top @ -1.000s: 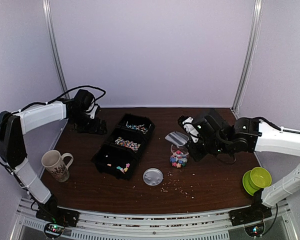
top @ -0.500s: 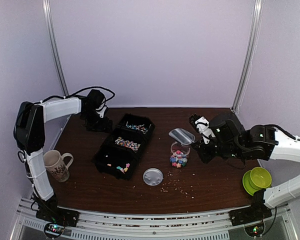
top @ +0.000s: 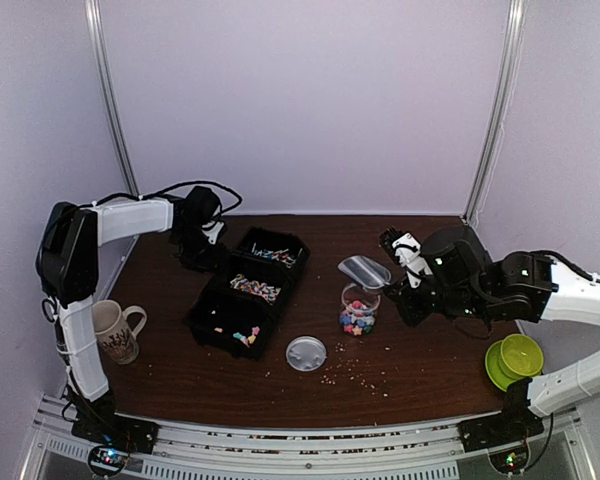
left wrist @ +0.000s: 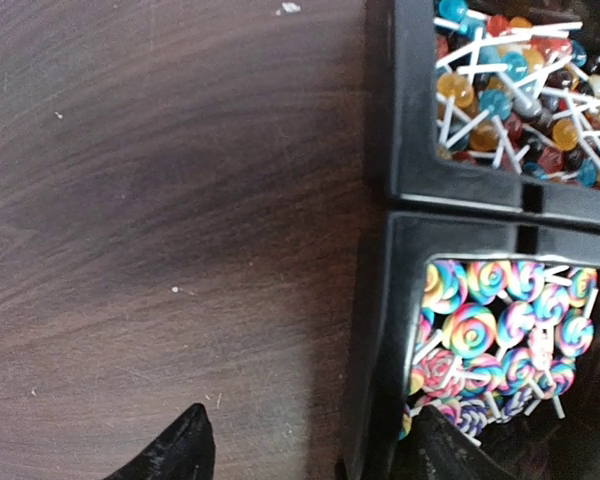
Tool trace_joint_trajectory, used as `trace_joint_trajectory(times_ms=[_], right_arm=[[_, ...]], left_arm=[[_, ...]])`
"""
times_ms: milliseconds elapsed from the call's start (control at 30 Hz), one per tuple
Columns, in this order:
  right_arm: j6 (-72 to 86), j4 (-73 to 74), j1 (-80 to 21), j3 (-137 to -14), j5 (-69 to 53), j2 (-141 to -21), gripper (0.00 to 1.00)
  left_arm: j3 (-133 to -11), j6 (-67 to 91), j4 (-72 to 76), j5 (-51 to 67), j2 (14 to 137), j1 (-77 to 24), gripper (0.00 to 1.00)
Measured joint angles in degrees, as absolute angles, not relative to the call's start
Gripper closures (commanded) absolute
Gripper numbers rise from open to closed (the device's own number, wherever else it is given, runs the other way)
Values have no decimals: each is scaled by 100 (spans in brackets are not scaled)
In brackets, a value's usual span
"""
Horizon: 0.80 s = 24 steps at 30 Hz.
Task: Pack the candies
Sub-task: Pick up the plate from the center of the board.
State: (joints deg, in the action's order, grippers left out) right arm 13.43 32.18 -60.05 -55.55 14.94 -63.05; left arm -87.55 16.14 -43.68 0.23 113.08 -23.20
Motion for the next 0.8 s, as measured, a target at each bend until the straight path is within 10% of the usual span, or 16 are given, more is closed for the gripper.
trace_joint_trajectory(times_ms=[800], right_arm=[[1389,3186,-6012,-5555,1326,-6495,100]], left_arm=[[-8917,1332,-4340,281,11944,-2320,69]])
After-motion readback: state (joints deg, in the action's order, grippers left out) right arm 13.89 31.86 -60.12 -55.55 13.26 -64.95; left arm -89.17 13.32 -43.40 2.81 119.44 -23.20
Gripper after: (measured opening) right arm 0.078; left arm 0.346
